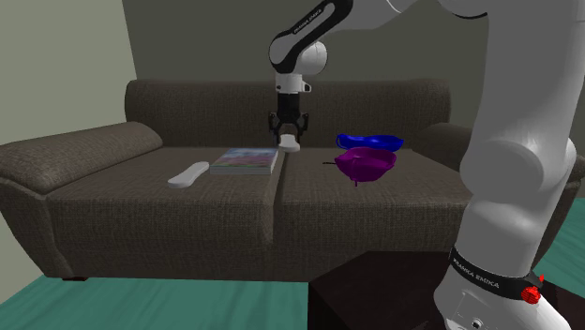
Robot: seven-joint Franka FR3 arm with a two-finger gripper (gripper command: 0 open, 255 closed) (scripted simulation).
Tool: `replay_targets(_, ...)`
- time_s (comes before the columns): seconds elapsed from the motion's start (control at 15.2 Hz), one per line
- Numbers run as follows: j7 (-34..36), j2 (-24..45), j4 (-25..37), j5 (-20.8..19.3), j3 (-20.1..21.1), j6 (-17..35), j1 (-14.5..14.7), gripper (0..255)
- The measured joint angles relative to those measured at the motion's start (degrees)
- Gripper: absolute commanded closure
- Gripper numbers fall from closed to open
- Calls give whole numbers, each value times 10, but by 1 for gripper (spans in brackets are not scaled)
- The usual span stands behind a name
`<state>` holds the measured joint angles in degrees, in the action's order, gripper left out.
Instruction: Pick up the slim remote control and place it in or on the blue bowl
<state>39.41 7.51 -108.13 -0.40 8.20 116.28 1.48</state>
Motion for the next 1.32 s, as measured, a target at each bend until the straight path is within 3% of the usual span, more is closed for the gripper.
replay_targets(0.99, -1, -20, 86, 3, 1, -106, 0, 255)
replay_targets(1.32, -53, -41, 70, 9, -23, -111, -29, 255)
